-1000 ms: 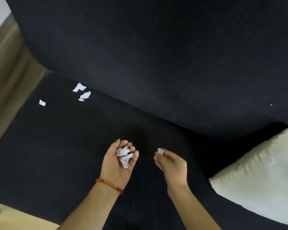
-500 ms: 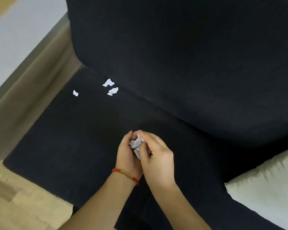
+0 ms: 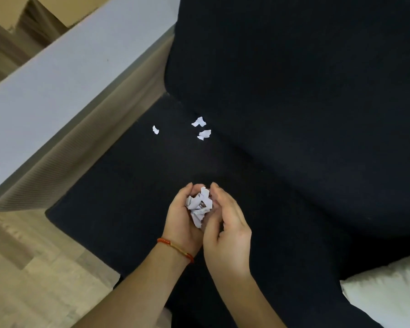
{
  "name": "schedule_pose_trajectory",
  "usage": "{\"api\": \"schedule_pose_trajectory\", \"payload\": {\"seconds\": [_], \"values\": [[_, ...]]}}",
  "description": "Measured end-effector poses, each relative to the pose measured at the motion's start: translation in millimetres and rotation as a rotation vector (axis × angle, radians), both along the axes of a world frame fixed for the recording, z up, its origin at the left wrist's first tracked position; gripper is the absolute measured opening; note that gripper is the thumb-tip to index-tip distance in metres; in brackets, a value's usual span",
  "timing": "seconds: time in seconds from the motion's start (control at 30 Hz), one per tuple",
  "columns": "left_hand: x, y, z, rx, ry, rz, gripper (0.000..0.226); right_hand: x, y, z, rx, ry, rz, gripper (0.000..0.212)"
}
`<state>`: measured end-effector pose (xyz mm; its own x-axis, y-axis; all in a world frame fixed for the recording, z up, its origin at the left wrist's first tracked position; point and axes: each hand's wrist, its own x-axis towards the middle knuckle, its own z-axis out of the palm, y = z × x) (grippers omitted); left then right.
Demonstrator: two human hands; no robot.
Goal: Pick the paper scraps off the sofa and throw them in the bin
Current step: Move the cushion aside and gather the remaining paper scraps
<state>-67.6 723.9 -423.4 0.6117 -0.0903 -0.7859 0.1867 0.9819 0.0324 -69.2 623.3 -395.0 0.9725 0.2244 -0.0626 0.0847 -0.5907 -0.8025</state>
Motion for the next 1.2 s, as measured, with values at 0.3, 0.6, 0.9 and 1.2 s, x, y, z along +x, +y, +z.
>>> {"api": "schedule_pose_trajectory", "payload": {"seconds": [0.3, 0.6, 0.9, 1.2], "values": [[-5.2, 80.0, -11.8, 0.091, -0.005, 0.037, 0.025, 7.6, 69.7, 0.1, 0.324, 0.158, -0.135, 0.037], [0.9, 140.7, -31.1, 0.133, -0.074, -0.018, 0.031, 116.6, 84.6, -34.1, -0.059, 0.272, -0.147, 0.028], [10.8, 171.7, -44.0, 0.156, 0.005, -0.084, 0.04, 220.8, 96.1, -94.9, -0.453, 0.333, 0.047, 0.032], [45.4, 208.2, -46.7, 0.209, 0.019, -0.084, 0.046, 226.6, 118.7, -121.8, -0.461, 0.439, 0.064, 0.045]]}}
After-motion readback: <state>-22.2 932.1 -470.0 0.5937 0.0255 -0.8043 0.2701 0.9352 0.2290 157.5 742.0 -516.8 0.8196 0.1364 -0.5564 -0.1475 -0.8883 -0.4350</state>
